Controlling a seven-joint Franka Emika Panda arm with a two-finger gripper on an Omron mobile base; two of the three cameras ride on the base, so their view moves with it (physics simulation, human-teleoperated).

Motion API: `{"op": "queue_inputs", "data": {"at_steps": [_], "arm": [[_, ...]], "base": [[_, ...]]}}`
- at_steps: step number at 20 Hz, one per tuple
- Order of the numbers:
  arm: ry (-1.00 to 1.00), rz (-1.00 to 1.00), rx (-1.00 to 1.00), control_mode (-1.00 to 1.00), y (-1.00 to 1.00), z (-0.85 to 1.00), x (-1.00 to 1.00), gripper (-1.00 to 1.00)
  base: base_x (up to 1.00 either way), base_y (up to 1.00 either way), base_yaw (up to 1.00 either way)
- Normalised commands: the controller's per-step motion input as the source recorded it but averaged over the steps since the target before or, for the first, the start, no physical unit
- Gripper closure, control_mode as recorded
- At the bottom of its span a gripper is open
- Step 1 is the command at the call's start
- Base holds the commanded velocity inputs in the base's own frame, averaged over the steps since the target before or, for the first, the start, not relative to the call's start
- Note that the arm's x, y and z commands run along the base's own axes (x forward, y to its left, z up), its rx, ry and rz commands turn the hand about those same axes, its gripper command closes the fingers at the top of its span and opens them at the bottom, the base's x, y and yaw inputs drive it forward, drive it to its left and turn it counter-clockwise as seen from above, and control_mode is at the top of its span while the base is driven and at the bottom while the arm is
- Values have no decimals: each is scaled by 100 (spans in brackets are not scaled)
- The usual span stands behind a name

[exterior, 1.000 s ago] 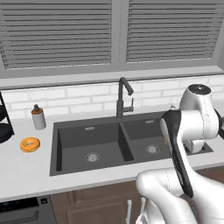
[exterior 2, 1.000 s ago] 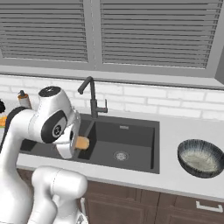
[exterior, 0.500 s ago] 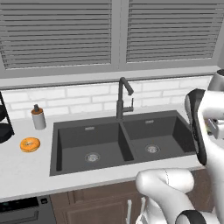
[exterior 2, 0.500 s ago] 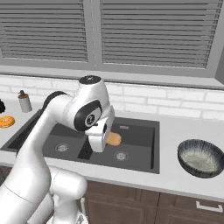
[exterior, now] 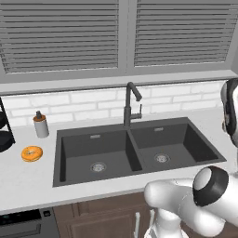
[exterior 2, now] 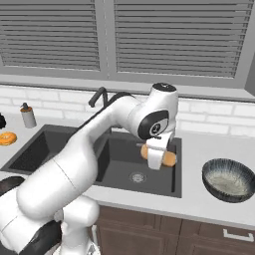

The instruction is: Pick the squash from the sink and place it in the bowl. Then pick the bowl and place it in the microwave. Then close the microwave door and press the start button.

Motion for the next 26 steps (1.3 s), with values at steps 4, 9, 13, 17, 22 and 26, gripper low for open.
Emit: {"op": "queue_inputs", "data": {"at_steps": [4, 9, 13, 17, 22, 26], "arm": [[8, -6, 3, -100, -97, -14, 37, 100], [7, -7, 2, -100, -96, -24, 35, 100], [0, -8, 2, -100, -81, -24, 21, 100], [0, -12, 0, -100, -54, -26, 24, 100], [0, -12, 0, -100, -45, -18, 32, 100], [0, -5, 2, -100, -20, -3, 8, 100]], "base": [[0, 0, 0], [0, 0, 0], [0, 0, 0], [0, 0, 0], [0, 0, 0], [0, 0, 0]]}}
